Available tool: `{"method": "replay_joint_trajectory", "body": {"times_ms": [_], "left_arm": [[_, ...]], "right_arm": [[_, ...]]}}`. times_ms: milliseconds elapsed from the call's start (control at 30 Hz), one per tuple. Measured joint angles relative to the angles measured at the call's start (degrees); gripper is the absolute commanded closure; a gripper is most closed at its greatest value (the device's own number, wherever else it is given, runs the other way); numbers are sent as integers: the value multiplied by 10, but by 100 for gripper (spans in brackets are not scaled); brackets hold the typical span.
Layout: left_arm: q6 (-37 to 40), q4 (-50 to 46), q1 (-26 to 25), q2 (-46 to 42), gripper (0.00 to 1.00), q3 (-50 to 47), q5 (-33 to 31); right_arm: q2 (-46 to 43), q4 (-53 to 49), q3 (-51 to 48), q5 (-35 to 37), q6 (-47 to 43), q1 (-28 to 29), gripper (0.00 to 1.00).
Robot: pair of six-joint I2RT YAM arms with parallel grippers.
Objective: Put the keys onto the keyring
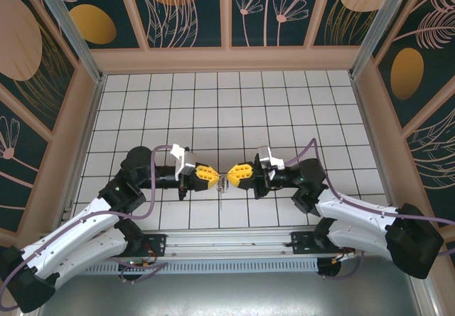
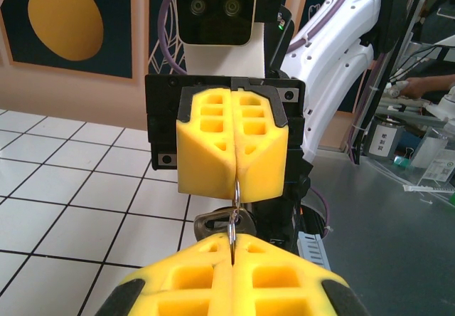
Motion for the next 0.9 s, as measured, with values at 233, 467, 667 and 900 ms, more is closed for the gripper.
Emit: {"method": "replay_joint_trajectory", "body": {"times_ms": [233,467,667,900], "left_arm": [[0,0,0,0,100,0,0],[0,0,0,0,100,0,0],[0,0,0,0,100,2,0],[0,0,0,0,100,2,0]], "right_arm": [[2,0,0,0,0,0,100],[3,0,0,0,0,0,100],[6,2,0,0,0,1,100],[7,4,0,1,0,2,100]]}}
